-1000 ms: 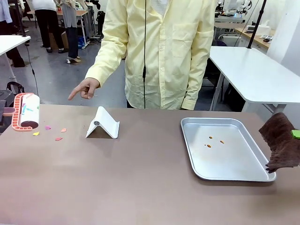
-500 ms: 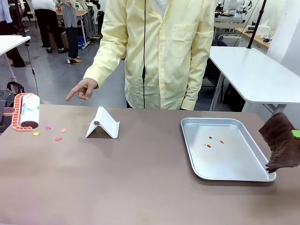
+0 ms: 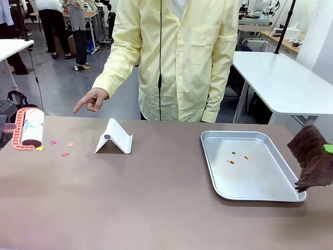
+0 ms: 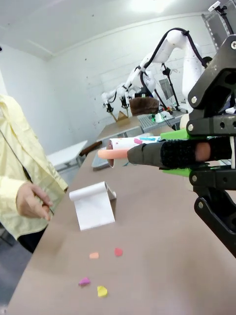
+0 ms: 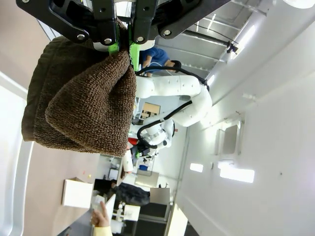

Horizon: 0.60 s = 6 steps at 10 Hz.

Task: Clean the surface of the table.
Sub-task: If a person points to the right, clean the right side of the table with your right hand, and if they point to the left, clean the left side with your left hand.

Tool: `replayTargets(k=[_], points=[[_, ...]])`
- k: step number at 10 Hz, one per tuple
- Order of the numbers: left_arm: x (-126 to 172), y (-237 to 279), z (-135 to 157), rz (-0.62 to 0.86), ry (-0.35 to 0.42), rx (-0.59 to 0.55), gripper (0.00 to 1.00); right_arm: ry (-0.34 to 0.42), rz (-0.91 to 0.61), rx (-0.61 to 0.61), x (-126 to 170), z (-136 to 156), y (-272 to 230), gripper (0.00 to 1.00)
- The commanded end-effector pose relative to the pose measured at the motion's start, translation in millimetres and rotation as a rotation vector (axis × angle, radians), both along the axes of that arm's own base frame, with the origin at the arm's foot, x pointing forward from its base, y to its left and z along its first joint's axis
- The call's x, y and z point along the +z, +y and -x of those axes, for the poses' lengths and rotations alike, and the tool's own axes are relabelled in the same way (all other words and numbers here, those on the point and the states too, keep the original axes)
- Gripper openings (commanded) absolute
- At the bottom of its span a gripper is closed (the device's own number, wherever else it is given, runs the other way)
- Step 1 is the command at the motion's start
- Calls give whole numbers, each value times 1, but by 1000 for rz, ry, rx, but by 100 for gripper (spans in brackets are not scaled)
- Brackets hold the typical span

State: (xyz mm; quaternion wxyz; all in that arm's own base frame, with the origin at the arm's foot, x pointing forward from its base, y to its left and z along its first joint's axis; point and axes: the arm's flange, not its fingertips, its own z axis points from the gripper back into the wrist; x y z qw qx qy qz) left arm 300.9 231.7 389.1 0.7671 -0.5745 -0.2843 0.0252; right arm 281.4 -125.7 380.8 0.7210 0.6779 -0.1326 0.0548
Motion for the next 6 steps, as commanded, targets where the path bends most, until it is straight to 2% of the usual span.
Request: replayTargets(k=[1,4,5,6], points=[[3,21,-7,-54,69,83,22,16,-12,-8,8,1,1,0],[-22,52,-37,-80,168,149,22,16,-12,-8,8,1,1,0],[-31,58,-50,-125,180,192,22,16,-12,-8,8,1,1,0],[-38,66,-62,-125,177,162,22,16,-12,-8,8,1,1,0]])
